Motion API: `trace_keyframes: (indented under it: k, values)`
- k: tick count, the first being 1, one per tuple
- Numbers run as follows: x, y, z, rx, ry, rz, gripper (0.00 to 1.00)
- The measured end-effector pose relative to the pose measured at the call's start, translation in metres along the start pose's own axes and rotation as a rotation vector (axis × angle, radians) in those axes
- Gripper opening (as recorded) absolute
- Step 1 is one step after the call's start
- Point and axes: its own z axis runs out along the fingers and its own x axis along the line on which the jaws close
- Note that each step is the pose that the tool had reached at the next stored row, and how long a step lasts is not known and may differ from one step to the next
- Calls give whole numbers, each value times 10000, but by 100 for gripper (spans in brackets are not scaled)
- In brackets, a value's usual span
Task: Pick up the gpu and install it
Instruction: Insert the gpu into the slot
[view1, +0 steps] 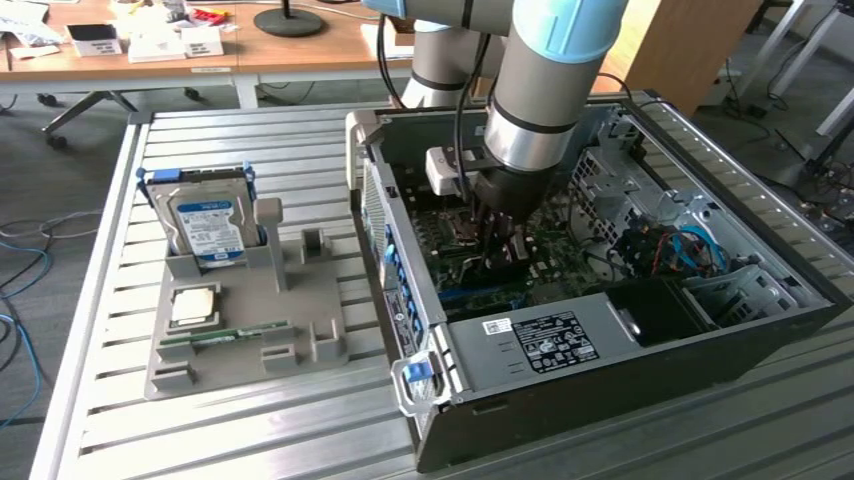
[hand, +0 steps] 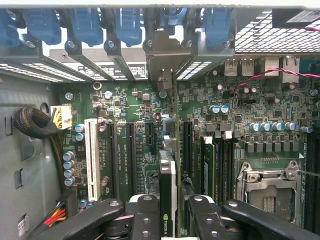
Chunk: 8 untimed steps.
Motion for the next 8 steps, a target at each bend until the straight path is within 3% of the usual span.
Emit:
trace_keyframes:
  k: [8]
  values:
    - [0,0,0,0,0,0,27]
